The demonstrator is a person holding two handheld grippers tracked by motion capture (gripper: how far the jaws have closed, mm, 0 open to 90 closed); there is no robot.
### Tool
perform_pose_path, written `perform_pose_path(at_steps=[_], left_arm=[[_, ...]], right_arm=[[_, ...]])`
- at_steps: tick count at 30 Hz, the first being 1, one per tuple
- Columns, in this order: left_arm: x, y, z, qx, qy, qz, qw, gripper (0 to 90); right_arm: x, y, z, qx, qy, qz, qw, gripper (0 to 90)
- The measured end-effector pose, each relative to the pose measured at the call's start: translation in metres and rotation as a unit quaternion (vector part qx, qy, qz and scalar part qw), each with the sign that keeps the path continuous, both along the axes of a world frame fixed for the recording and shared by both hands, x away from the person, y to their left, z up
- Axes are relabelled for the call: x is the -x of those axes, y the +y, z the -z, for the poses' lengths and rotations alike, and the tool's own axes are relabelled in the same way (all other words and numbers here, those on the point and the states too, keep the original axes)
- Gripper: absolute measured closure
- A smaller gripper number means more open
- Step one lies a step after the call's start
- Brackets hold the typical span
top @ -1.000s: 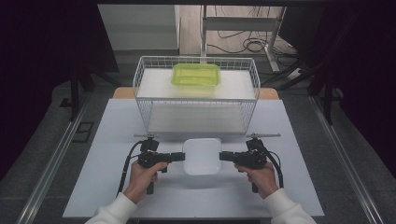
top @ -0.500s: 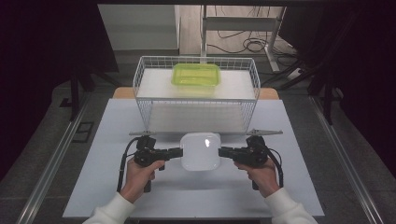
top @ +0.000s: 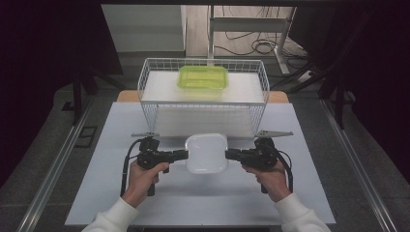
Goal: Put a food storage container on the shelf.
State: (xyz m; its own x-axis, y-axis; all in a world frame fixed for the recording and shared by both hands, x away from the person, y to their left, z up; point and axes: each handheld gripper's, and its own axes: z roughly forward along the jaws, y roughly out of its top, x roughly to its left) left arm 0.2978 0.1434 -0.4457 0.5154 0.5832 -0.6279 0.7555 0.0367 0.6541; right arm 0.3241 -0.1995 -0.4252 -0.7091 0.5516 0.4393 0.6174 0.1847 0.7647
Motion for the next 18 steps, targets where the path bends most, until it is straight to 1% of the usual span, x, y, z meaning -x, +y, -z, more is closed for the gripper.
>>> perform_pose_path(at_steps=[2, 3, 4, 8, 11, 12, 18], left_arm=[[-0.001, 0.0, -0.001, 0.001, 0.0, 0.001, 1.0, 78.4], [-0.001, 0.001, -0.004, 0.003, -0.002, -0.001, 1.0, 78.4], [-0.002, 0.001, -0.005, 0.004, -0.003, 0.0, 1.0, 78.4], [-0.004, 0.002, -0.009, 0.005, -0.005, -0.001, 1.0, 78.4], [-0.007, 0.003, -0.016, 0.005, -0.01, -0.001, 0.9999, 78.4], [-0.007, 0.003, -0.016, 0.005, -0.01, -0.001, 0.9999, 78.4], [-0.011, 0.005, -0.036, 0.001, -0.03, -0.003, 0.9995, 78.5]], right_arm=[[-0.001, 0.0, -0.001, 0.0, -0.001, 0.001, 1.0, 77.4], [-0.001, 0.002, -0.003, 0.006, -0.005, 0.004, 1.0, 77.4], [-0.001, 0.002, -0.004, 0.006, -0.006, 0.003, 1.0, 77.4], [-0.003, 0.002, -0.009, 0.001, -0.01, 0.002, 0.9999, 77.4], [-0.005, 0.003, -0.015, -0.005, -0.015, 0.003, 0.9999, 77.4], [-0.005, 0.003, -0.015, -0.005, -0.015, 0.003, 0.9999, 77.4], [-0.009, 0.004, -0.032, -0.016, -0.027, 0.001, 0.9995, 77.4]])
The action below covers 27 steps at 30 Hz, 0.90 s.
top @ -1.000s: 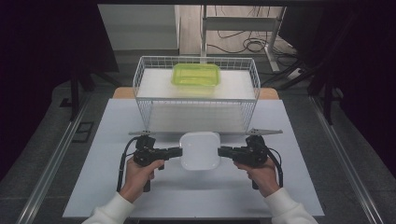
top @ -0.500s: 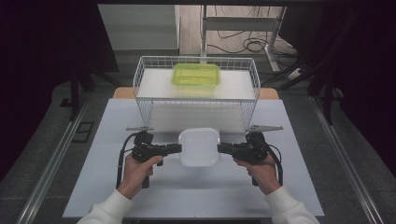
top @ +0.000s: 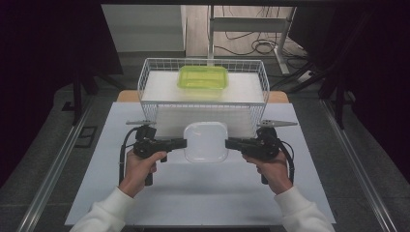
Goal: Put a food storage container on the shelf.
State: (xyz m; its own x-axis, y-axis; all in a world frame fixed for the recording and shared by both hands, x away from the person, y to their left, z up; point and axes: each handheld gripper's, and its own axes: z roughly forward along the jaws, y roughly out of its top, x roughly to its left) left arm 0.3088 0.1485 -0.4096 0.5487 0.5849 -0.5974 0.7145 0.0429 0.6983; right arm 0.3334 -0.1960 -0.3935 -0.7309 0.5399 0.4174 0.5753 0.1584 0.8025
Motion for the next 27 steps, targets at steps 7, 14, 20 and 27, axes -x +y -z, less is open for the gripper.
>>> perform_pose_path(at_steps=[7, 14, 20, 27], left_arm=[[-0.003, 0.0, -0.013, -0.001, -0.01, -0.002, 1.0, 78.6], [-0.006, 0.001, -0.022, 0.001, -0.015, -0.002, 0.9999, 78.6], [-0.011, 0.003, -0.033, 0.001, -0.019, -0.003, 0.9998, 78.6], [-0.015, 0.003, -0.044, 0.001, -0.024, -0.004, 0.9997, 78.6]], right_arm=[[-0.003, 0.0, -0.013, -0.002, -0.008, -0.001, 1.0, 77.4], [-0.007, 0.001, -0.025, -0.002, -0.018, -0.002, 0.9998, 77.4], [-0.01, 0.002, -0.033, -0.006, -0.021, -0.003, 0.9998, 77.3], [-0.016, 0.004, -0.043, -0.006, -0.03, -0.003, 0.9995, 77.2]])
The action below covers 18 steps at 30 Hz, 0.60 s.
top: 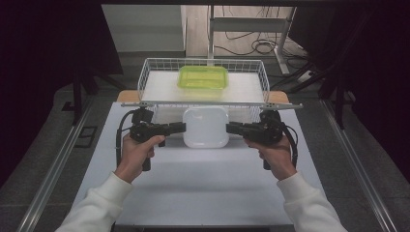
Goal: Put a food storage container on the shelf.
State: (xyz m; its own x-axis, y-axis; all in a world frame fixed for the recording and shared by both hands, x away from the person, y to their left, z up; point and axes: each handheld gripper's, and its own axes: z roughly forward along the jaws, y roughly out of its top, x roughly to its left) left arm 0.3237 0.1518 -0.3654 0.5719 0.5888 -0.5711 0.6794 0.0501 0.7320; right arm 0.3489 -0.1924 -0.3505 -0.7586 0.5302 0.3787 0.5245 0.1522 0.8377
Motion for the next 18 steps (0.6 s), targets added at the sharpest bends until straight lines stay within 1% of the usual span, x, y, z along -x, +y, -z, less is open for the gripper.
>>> perform_pose_path(at_steps=[3, 4, 6, 7, 11, 14, 15, 16, 17, 18], left_arm=[[-0.001, -0.001, -0.004, 0.0, -0.004, 0.001, 1.0, 78.6], [-0.003, -0.002, -0.007, 0.003, -0.005, 0.001, 1.0, 78.6], [-0.004, -0.002, -0.009, 0.002, -0.007, 0.001, 1.0, 78.6], [-0.005, -0.003, -0.012, 0.001, -0.01, 0.003, 0.9999, 78.6], [-0.008, -0.004, -0.017, 0.0, -0.013, 0.004, 0.9999, 78.7], [-0.011, -0.005, -0.026, -0.008, -0.018, 0.004, 0.9998, 78.7], [-0.013, -0.005, -0.031, -0.011, -0.024, 0.004, 0.9997, 78.7], [-0.013, -0.005, -0.031, -0.011, -0.024, 0.004, 0.9997, 78.7], [-0.017, -0.005, -0.037, -0.015, -0.025, 0.005, 0.9996, 78.8], [-0.018, -0.004, -0.039, -0.017, -0.026, 0.006, 0.9995, 78.8]], right_arm=[[0.0, 0.0, -0.004, 0.004, -0.006, 0.004, 1.0, 77.1], [-0.001, -0.002, -0.008, 0.002, -0.009, 0.004, 0.9999, 77.0], [-0.002, -0.002, -0.011, 0.002, -0.013, 0.006, 0.9999, 77.0], [-0.002, -0.003, -0.013, 0.0, -0.016, 0.005, 0.9999, 76.9], [-0.004, -0.004, -0.017, -0.002, -0.018, 0.006, 0.9998, 76.9], [-0.008, -0.005, -0.022, -0.004, -0.021, 0.007, 0.9998, 77.0], [-0.01, -0.005, -0.025, -0.009, -0.022, 0.008, 0.9997, 77.0], [-0.01, -0.005, -0.025, -0.009, -0.022, 0.008, 0.9997, 77.0], [-0.013, -0.005, -0.028, -0.012, -0.022, 0.009, 0.9996, 77.0], [-0.014, -0.005, -0.029, -0.012, -0.023, 0.01, 0.9996, 77.0]])
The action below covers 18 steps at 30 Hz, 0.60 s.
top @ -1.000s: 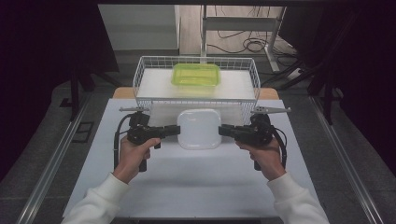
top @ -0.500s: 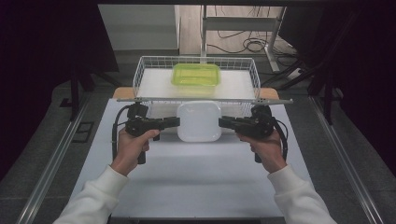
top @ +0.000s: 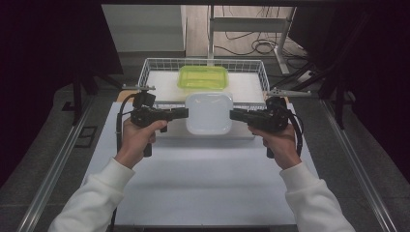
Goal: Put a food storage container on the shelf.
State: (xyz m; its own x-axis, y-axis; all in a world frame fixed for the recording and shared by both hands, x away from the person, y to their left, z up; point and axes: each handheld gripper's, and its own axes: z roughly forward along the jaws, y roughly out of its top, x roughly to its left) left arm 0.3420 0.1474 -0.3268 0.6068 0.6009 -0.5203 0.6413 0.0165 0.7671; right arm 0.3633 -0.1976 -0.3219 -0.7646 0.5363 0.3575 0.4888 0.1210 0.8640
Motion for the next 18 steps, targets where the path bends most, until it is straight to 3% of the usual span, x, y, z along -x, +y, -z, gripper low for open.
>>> perform_pose_path(at_steps=[9, 18], left_arm=[[-0.012, 0.004, -0.006, 0.004, 0.006, -0.005, 1.0, 78.8], [-0.026, 0.006, -0.027, 0.0, -0.006, -0.003, 1.0, 78.8]], right_arm=[[-0.013, 0.004, -0.008, -0.003, -0.001, -0.006, 1.0, 76.9], [-0.027, 0.006, -0.026, -0.002, -0.008, -0.007, 0.9999, 76.9]])
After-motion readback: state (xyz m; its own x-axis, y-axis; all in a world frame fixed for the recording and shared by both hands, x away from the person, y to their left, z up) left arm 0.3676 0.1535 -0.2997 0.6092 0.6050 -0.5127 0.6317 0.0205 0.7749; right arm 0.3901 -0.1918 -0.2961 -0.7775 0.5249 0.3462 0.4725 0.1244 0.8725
